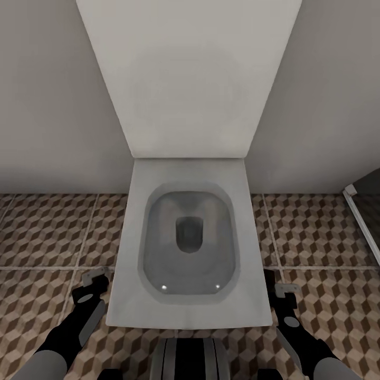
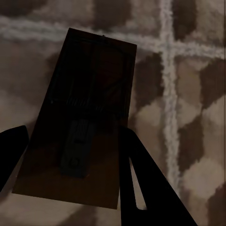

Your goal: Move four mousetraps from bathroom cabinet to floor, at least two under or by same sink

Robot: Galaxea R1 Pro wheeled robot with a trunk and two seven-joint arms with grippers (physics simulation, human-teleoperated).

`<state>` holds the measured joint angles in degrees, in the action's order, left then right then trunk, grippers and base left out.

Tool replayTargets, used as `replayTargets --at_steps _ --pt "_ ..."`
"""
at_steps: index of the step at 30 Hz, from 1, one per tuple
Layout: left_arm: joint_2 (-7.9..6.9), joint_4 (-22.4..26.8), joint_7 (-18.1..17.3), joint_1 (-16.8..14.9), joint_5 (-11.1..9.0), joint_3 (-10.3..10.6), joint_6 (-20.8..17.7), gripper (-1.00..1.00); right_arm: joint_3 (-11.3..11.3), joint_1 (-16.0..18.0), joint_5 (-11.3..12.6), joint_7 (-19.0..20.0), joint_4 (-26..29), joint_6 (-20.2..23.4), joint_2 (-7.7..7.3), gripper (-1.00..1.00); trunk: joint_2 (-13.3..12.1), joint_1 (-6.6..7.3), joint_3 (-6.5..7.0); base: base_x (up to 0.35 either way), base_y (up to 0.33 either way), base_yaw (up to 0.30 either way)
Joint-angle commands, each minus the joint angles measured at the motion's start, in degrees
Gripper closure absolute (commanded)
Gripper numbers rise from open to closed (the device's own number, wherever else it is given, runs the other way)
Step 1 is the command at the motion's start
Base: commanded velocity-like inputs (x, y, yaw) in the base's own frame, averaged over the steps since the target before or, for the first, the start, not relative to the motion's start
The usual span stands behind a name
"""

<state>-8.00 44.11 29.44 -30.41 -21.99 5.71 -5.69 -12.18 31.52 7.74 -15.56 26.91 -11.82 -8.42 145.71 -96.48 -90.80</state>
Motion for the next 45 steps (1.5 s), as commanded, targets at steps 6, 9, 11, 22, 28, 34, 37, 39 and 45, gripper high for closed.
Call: replayTargets --at_steps 6,9,11,22,28,34,37,39,45 --pt "-0.07 0.1 0.53 0.0 -0.24 0.36 -0.28 1.0 -0.4 0.03 0.6 -0.34 -0.02 -0.23 -0.95 1.0 0.01 0.01 -0.03 0.0 0.0 0.0" --pt "-0.05 0.1 0.53 0.0 -0.24 0.36 -0.27 1.0 -0.39 0.03 0.6 -0.34 -0.02 -0.23 -1.14 1.0 0.01 0.01 -0.03 -0.002 -0.012 0.0" --pt "-0.04 0.1 0.5 0.0 -0.24 0.36 -0.27 1.0 -0.39 0.03 0.6 -0.34 -0.02 -0.23 -1.2 1.0 0.01 0.01 -0.03 -0.035 -0.146 0.0" --pt "-0.09 0.1 0.36 0.0 -0.24 0.34 -0.2 1.0 -0.39 0.03 0.61 -0.34 -0.02 -0.23 -1.21 1.0 0.01 0.01 -0.03 -0.009 -0.043 0.0" --pt "-0.11 0.1 0.42 0.0 -0.24 0.28 -0.21 1.0 -0.45 0.03 0.58 -0.34 -0.02 -0.23 -1.17 1.0 0.01 0.01 -0.03 0.0 0.0 0.0" --pt "-0.17 0.1 0.14 -0.01 -0.24 0.27 -0.34 1.0 -0.47 0.03 0.6 -0.34 -0.02 -0.23 -1.17 1.0 0.01 0.01 -0.03 -0.011 0.017 0.0" --pt "-0.17 0.1 0.1 0.0 -0.29 0.27 -0.41 1.0 -0.47 0.03 0.6 -0.34 -0.02 -0.23 -1.17 1.0 0.01 0.01 -0.03 -0.155 0.131 0.0" --pt "-0.17 0.1 0.1 0.0 -0.31 0.27 -0.4 1.0 -0.46 0.03 0.6 -0.34 -0.02 -0.23 -1.16 1.0 0.01 0.01 -0.03 -0.152 0.123 0.0" --pt "-0.14 0.1 0.16 0.0 -0.31 0.27 -0.26 1.0 -0.47 0.03 0.6 -0.34 -0.02 -0.23 -1.16 1.0 0.01 0.01 -0.03 -0.037 0.03 0.0"
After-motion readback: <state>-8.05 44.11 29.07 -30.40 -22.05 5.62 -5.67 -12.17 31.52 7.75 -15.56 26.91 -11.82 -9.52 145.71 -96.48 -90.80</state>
